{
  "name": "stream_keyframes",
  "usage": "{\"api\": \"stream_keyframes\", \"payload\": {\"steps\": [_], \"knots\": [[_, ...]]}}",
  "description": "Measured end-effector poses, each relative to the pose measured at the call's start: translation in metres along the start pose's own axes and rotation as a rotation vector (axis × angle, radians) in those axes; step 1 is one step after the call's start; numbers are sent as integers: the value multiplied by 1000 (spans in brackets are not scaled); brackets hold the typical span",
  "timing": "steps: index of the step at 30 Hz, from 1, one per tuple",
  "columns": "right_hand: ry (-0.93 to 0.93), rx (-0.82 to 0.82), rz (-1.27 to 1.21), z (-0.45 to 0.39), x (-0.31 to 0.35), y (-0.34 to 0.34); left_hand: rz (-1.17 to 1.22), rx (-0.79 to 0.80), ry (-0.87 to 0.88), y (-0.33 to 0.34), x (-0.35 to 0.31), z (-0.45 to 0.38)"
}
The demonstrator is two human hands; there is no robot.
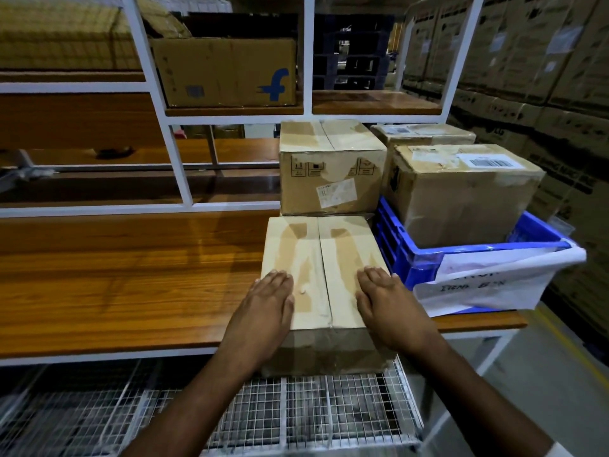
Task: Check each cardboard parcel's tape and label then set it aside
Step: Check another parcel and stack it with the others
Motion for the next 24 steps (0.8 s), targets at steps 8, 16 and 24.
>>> {"api": "stream_keyframes", "payload": {"steps": [8, 16, 24], "knots": [[-40, 6, -30, 7, 9, -11, -53, -4, 11, -6, -9, -2], [-163, 41, -65, 32, 55, 6, -78, 29, 193, 10, -59, 22], [66, 1, -38, 43, -5, -15, 76, -89, -83, -4, 0, 27]]}}
Point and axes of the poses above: each hand's wrist, its own z-axis away from the middle knuckle, its own y-axis out of the palm, x = y × z, the point moved 8 cm from there along -z, towards the middle knuckle, and after that the axes turned 4 degrees about x, right-handed, at the moved point
